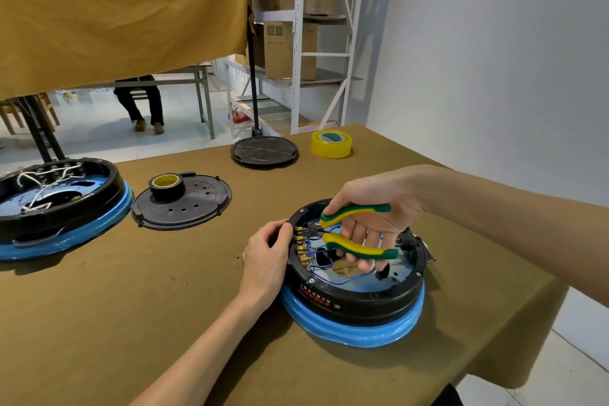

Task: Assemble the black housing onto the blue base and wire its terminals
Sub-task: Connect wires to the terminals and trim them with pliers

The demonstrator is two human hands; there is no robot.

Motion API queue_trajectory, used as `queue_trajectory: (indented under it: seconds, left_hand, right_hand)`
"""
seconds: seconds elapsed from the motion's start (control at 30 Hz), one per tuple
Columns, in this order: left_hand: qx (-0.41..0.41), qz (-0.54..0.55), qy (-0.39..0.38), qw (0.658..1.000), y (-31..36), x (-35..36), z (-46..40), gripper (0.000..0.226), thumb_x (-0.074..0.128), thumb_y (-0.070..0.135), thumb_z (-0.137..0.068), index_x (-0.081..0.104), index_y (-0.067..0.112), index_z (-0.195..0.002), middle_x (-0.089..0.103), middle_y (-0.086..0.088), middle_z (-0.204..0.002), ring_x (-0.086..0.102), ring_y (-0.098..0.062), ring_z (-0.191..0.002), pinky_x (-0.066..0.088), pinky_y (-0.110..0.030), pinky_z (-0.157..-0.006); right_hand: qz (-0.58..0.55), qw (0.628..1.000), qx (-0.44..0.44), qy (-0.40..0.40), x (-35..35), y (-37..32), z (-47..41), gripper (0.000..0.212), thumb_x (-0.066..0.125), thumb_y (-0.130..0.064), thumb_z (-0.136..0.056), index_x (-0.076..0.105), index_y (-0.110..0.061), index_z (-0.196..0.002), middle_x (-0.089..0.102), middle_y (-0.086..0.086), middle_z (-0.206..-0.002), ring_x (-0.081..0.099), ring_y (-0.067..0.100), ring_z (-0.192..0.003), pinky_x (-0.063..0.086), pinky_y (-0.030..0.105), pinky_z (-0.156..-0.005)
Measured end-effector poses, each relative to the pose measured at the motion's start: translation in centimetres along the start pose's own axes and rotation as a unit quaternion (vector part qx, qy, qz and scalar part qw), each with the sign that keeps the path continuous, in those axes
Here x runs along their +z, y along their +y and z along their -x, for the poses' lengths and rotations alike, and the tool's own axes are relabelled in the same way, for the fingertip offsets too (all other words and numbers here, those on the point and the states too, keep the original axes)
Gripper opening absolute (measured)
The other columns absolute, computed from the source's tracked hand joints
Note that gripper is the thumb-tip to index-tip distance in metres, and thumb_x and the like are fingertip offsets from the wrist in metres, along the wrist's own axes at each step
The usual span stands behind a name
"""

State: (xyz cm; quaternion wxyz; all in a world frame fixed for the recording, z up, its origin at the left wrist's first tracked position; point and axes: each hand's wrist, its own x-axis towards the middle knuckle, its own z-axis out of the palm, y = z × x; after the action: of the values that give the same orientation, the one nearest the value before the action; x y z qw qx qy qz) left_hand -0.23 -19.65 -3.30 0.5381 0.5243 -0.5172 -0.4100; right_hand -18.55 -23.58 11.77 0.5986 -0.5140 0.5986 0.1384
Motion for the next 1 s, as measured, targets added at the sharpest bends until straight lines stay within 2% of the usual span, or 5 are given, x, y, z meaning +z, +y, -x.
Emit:
queue_trajectory:
  seconds: [0.33,0.53,0.7,0.83,1.0]
  left_hand:
    - [-0.001,0.002,-0.002,1.0,0.1,0.0,0.1,0.028,0.054,0.04,-0.104,0.071,0.023,-0.121,0.075,0.003,-0.108,0.07,-0.017,-0.106,0.056,-0.052,-0.097]
    - [0.003,0.001,-0.013,1.0,0.1,0.0,0.2,0.048,0.051,0.059,-0.087,0.072,0.025,-0.113,0.074,0.0,-0.108,0.068,-0.023,-0.108,0.053,-0.057,-0.098]
    - [0.004,-0.001,-0.01,1.0,0.1,0.0,0.1,0.045,0.052,0.055,-0.091,0.073,0.023,-0.115,0.074,-0.001,-0.109,0.068,-0.022,-0.108,0.053,-0.057,-0.099]
    - [0.005,-0.002,-0.006,1.0,-0.3,0.0,-0.1,0.029,0.055,0.039,-0.104,0.073,0.02,-0.118,0.073,-0.003,-0.112,0.069,-0.022,-0.108,0.055,-0.053,-0.096]
    - [0.001,0.003,-0.001,1.0,-0.4,0.0,-0.2,0.033,0.055,0.037,-0.104,0.071,0.017,-0.125,0.073,-0.005,-0.116,0.07,-0.018,-0.106,0.059,-0.044,-0.091]
  right_hand:
    - [0.007,0.999,-0.008,0.032,0.8,0.4,-0.5,0.063,0.037,-0.055,-0.104,0.064,0.002,-0.1,0.068,0.016,-0.081,0.068,0.029,-0.063,0.062,0.038,-0.063]
    - [-0.006,0.998,-0.034,0.054,2.1,1.4,-0.9,0.062,0.034,-0.056,-0.104,0.061,0.0,-0.097,0.064,0.013,-0.077,0.064,0.025,-0.06,0.057,0.031,-0.058]
    - [-0.023,0.996,-0.063,0.065,2.6,2.2,-1.2,0.06,0.033,-0.056,-0.105,0.059,-0.003,-0.097,0.062,0.009,-0.072,0.06,0.021,-0.059,0.053,0.029,-0.055]
    - [-0.026,0.995,-0.068,0.072,2.9,2.6,-1.4,0.06,0.033,-0.057,-0.106,0.06,-0.004,-0.096,0.061,0.008,-0.071,0.06,0.02,-0.057,0.052,0.028,-0.054]
    - [-0.017,0.997,-0.053,0.061,2.2,2.3,-0.5,0.066,0.037,-0.06,-0.104,0.064,-0.001,-0.108,0.068,0.012,-0.083,0.066,0.023,-0.067,0.058,0.032,-0.063]
